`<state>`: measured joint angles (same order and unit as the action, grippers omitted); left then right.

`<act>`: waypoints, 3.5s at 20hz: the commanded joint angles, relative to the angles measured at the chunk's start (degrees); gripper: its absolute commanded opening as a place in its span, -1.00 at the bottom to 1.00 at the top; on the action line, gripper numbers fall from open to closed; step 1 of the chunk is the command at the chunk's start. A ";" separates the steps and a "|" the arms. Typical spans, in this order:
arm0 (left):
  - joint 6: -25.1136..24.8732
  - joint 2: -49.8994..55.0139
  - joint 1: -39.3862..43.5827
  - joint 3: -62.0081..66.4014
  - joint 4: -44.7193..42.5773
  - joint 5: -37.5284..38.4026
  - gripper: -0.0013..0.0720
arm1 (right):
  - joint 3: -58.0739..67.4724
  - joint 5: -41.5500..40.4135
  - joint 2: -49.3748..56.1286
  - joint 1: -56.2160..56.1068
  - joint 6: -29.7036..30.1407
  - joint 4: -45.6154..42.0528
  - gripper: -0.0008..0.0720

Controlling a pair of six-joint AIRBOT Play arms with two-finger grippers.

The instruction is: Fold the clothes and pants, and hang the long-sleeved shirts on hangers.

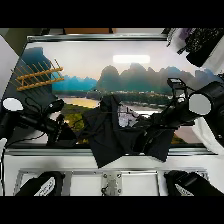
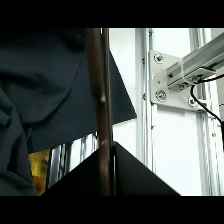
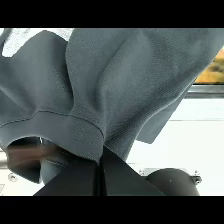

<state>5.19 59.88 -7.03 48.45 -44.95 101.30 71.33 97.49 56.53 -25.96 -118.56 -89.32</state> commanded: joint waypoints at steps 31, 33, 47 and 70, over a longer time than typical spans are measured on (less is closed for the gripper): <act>4.76 -8.61 1.49 -6.75 0.00 -3.85 -0.93 | 0.04 0.00 -0.04 0.04 -0.87 0.02 -0.93; 5.60 -8.61 3.50 -6.75 -0.09 -4.87 -0.93 | 0.04 0.00 -0.04 0.04 -0.87 0.02 -0.93; 6.16 -8.26 9.20 -6.78 0.17 -13.94 -0.93 | 4.15 0.26 -0.02 0.04 -0.61 -0.02 -0.94; 2.47 -3.28 9.18 -6.67 2.10 -15.78 -0.93 | 6.62 -2.82 -0.83 0.04 -0.39 -2.23 -0.94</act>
<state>9.69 56.18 2.17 41.76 -46.46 85.38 77.91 98.76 55.55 -25.91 -119.15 -91.13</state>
